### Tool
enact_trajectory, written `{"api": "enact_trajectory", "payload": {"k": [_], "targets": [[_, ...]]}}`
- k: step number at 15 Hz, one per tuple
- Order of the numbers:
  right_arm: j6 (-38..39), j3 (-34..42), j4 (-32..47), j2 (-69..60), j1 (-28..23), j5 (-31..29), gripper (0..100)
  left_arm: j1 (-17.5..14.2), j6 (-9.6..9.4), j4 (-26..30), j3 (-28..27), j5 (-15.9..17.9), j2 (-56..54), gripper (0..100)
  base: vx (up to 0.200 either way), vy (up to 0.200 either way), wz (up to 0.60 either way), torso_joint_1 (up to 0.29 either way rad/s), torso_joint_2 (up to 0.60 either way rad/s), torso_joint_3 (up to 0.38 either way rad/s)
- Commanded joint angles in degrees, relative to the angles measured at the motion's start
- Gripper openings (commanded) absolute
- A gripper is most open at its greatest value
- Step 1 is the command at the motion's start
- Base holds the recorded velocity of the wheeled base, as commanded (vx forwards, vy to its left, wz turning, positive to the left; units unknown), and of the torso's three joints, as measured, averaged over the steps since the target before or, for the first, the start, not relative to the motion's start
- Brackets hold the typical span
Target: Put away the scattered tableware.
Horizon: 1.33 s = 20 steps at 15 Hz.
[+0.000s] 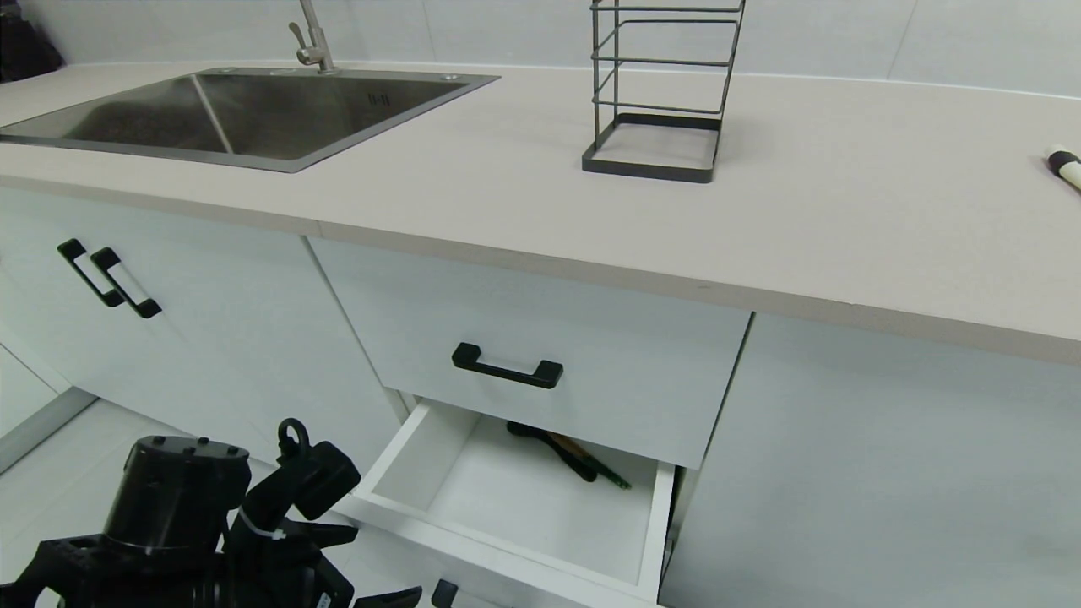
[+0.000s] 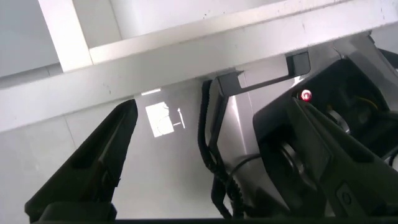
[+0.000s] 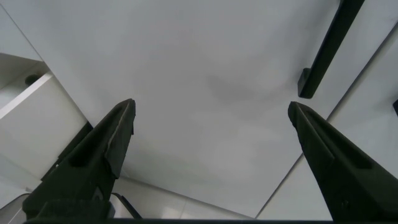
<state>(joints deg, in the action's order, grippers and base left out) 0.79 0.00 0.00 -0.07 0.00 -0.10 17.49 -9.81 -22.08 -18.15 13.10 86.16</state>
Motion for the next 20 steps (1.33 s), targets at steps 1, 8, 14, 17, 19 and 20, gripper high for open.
{"api": "enact_trajectory", "payload": {"k": [1, 8, 14, 17, 19, 20], "targets": [[0.0, 0.0, 0.0, 0.07, 0.0, 0.01, 100, 0.0, 0.06, -1.13, 0.05, -0.01, 1.46, 100, 0.0, 0.0, 0.0, 0.0, 0.0, 0.0], [0.0, 0.0, 0.0, 0.07, 0.0, 0.01, 100, 0.0, 0.5, -12.38, -0.39, 0.08, 8.32, 100, 0.0, 0.0, 0.0, 0.0, 0.0, 0.0], [0.0, 0.0, 0.0, 0.07, 0.0, 0.01, 100, 0.0, 0.67, -13.87, -4.0, 0.08, 10.6, 100, 0.0, 0.0, 0.0, 0.0, 0.0, 0.0], [0.0, 0.0, 0.0, 0.07, 0.0, 0.01, 100, 0.0, 0.67, -13.96, -6.28, 0.08, 12.36, 100, 0.0, 0.0, 0.0, 0.0, 0.0, 0.0], [0.0, 0.0, 0.0, 0.07, 0.0, 0.01, 100, 0.0, 0.67, -13.96, -7.78, 0.08, 13.33, 100, 0.0, 0.0, 0.0, 0.0, 0.0, 0.0], [0.0, 0.0, 0.0, 0.07, 0.0, 0.01, 100, 0.0, 0.67, -13.96, -8.74, 0.08, 13.86, 100, 0.0, 0.0, 0.0, 0.0, 0.0, 0.0]]}}
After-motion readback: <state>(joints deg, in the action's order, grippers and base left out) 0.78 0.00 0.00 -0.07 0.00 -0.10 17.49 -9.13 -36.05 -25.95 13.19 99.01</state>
